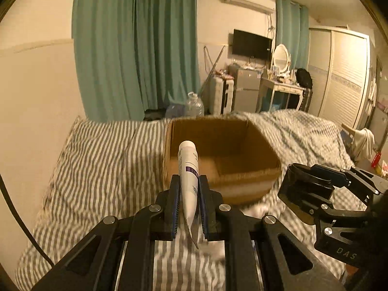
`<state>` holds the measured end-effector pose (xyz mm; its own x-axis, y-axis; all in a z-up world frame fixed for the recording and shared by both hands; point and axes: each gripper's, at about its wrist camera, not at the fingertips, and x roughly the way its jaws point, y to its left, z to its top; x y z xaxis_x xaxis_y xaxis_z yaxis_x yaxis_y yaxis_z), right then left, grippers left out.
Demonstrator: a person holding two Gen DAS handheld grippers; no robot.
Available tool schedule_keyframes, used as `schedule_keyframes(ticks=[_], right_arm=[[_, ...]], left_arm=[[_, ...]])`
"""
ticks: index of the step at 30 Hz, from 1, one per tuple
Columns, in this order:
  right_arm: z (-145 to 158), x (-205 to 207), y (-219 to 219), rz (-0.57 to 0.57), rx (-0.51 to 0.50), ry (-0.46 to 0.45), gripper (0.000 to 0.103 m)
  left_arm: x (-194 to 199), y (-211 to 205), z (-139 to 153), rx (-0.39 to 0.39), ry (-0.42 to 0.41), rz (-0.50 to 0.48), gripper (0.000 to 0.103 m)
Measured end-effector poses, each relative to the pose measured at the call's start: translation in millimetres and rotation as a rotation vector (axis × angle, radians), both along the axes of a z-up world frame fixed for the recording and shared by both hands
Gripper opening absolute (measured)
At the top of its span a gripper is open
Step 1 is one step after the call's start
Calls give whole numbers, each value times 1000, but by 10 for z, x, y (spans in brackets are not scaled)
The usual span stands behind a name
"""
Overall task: Organize objects
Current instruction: 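Carry the tube and cup over the box and open both grippers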
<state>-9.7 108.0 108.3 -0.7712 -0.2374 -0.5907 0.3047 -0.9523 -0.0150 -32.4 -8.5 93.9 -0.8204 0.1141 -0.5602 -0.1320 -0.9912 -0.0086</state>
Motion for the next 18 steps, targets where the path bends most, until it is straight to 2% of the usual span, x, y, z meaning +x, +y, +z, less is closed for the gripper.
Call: schedule_keyframes(ticks=[5, 10, 14, 18], right_arm=[[339, -454, 138, 5, -39, 27, 58], [576, -1045, 235, -5, -35, 61, 58], [588, -1593, 299, -45, -19, 62, 58], [399, -2215, 467, -85, -28, 21, 58]], left_arm=[[-514, 69, 184, 13, 4, -16, 14], [-1094, 214, 205, 2, -2, -29, 14], [-1608, 352, 60, -23, -33, -32, 14], [-2048, 412, -210, -17, -86, -29, 14]])
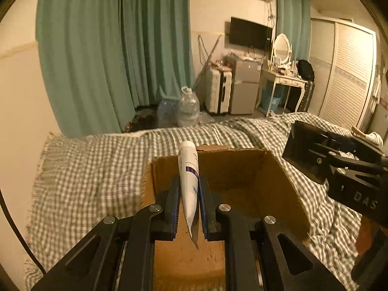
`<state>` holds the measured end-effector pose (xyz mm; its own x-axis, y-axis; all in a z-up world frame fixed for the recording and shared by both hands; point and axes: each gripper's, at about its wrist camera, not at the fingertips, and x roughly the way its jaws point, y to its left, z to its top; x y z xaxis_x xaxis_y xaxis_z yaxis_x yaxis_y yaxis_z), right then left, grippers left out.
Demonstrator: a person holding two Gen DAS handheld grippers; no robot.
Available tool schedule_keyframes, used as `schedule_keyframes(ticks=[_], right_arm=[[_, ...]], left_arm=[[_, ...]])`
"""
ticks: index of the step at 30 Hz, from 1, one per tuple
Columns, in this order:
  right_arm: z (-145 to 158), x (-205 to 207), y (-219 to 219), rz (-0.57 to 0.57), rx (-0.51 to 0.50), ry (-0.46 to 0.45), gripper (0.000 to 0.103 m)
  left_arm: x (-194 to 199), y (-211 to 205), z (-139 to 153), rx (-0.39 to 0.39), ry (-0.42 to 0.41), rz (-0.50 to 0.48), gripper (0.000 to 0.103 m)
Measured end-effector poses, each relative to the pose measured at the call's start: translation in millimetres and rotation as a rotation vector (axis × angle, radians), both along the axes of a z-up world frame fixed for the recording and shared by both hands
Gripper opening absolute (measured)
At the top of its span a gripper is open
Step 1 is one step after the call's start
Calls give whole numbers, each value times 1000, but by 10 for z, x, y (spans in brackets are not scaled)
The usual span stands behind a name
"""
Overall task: Organize objects
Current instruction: 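Carry the tube and cup over the box and open both grippers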
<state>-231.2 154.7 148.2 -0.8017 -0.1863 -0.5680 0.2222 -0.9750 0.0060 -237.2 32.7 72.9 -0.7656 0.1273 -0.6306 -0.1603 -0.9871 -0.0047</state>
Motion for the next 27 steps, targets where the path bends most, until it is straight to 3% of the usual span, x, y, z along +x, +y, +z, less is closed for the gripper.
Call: schedule_keyframes(ticks=[10, 13, 18, 20, 22, 23, 27], right_arm=[[-1006, -957, 148, 5, -10, -215, 58], [-1177, -947, 115, 19, -13, -248, 58], [-1307, -945, 98, 21, 0, -259, 58], [-1297, -935, 126, 4, -8, -260, 59], [-1236, -915, 143, -7, -16, -253, 68], [-1192, -897, 151, -14, -18, -245, 75], [-924, -755, 204, -27, -29, -208, 77]], left_arm=[[-644, 272, -831, -53, -177, -21, 14], [-671, 284, -986, -45, -235, -34, 14], [-740, 195, -1026, -7, -257, -12, 17], [-715, 157, -1026, 26, -267, -22, 28], [-648, 111, -1007, 48, -257, -19, 66], [-607, 89, -964, 51, -233, -1, 71], [-411, 4, -707, 99, -169, 29, 75]])
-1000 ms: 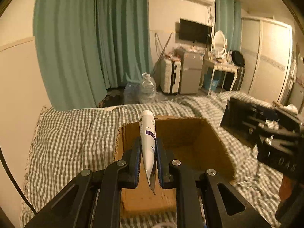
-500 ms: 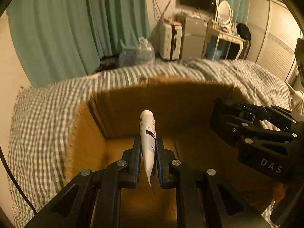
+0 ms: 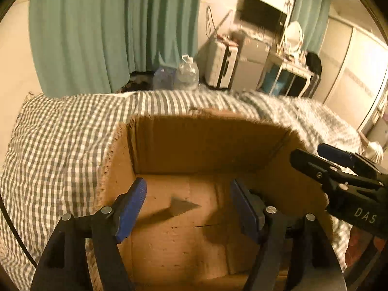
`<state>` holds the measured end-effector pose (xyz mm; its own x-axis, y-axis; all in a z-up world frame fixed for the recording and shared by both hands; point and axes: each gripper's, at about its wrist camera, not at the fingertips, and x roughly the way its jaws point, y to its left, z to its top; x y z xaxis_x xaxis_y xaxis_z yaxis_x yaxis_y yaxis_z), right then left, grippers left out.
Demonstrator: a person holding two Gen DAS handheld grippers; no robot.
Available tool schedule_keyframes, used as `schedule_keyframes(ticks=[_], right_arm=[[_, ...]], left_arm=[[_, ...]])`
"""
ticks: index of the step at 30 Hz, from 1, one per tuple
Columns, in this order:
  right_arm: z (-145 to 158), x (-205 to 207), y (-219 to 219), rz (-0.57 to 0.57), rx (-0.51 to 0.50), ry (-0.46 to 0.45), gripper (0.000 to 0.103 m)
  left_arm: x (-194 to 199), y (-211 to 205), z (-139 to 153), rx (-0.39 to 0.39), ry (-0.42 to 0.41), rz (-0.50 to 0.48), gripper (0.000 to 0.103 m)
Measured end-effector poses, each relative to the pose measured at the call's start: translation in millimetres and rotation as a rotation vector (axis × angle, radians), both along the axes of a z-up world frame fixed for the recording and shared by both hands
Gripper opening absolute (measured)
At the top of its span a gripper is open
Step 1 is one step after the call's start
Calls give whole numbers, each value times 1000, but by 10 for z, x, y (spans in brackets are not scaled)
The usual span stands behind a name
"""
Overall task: Organize objects
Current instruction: 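Carry the tube and cup over the box and open both grippers, then lift both grippers out of the box toward the remaining objects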
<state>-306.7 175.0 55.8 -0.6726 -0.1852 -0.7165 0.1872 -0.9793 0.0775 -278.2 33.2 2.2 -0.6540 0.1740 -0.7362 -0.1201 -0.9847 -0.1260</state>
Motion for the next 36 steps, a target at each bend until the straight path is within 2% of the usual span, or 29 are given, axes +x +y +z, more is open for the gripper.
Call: schedule_keyframes(ticks=[4, 7, 13, 16, 19, 21, 23, 28, 31, 36], right_arm=[[420, 263, 101, -29, -4, 44, 81], [815, 571, 133, -43, -6, 98, 86], [1536, 1241, 101, -54, 7, 202, 91], [1769, 1540, 63, -59, 19, 231, 92], [1913, 1826, 26, -62, 33, 253, 95], [1960, 2001, 18, -72, 26, 267, 102], [1966, 2152, 0, -84, 30, 278, 102], [1681, 2479, -111, -77, 56, 278, 102], [1311, 2608, -169, -62, 37, 248, 102], [475, 2618, -235, -79, -25, 137, 102]], left_arm=[[276, -52, 385, 43, 19, 24, 82], [612, -91, 801, 44, 88, 32, 88], [1202, -49, 1493, -33, 240, 36, 101], [1523, -94, 1723, -55, 293, 28, 103], [1745, -161, 1817, -51, 312, 38, 103], [1841, -210, 1783, -48, 306, 44, 103], [1939, -283, 1678, -42, 288, 40, 103], [2145, -441, 1240, -42, 249, 49, 103], [2226, -532, 868, -49, 217, 78, 103], [2261, -636, 172, -51, 151, 158, 103]])
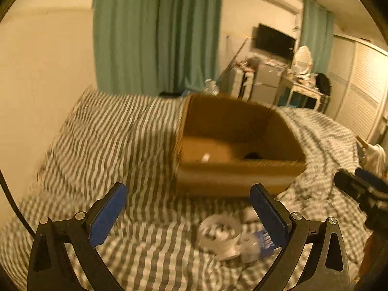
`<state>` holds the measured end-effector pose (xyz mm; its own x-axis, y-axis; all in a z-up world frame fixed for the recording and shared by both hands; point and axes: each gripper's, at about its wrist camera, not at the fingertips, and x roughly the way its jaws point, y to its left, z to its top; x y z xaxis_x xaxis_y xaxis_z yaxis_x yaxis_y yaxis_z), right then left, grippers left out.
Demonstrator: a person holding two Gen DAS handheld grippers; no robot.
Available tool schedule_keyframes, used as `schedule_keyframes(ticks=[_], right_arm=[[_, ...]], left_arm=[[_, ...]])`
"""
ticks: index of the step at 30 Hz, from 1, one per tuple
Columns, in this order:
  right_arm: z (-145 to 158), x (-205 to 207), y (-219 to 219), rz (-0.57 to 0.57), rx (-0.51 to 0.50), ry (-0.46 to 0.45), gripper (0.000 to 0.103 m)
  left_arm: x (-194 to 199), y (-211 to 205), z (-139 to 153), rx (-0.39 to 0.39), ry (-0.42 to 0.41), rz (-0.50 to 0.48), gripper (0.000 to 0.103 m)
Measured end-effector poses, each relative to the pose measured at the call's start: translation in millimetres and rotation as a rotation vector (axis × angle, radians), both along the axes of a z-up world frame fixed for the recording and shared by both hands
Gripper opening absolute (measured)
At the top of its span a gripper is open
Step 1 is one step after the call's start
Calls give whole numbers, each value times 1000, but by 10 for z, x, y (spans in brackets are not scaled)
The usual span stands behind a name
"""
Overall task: Organize objects
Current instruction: 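Lift both grippers out of the box toward the remaining objects, then grasp the blue-labeled clear bottle across its middle with the right gripper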
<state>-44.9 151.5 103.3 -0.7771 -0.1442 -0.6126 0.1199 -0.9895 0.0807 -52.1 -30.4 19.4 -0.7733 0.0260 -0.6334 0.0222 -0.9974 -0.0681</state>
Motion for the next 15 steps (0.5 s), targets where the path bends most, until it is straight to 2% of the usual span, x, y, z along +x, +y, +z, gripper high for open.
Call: schedule_keyframes(ticks=[5, 9, 12, 15], right_arm=[[-720, -100, -99, 9, 24, -121, 102], [-1139, -171, -172, 43, 38, -207, 102], [-1389, -204, -199, 46, 71, -252, 102], [-1589, -221, -249, 60, 83, -304, 102]], left_arm=[[-8, -48, -604, 28, -91, 18, 103], [-70, -33, -962, -39, -151, 7, 103], [-82, 36, -1117, -108, -179, -24, 103], [-102, 84, -1172, -123, -194, -46, 103]])
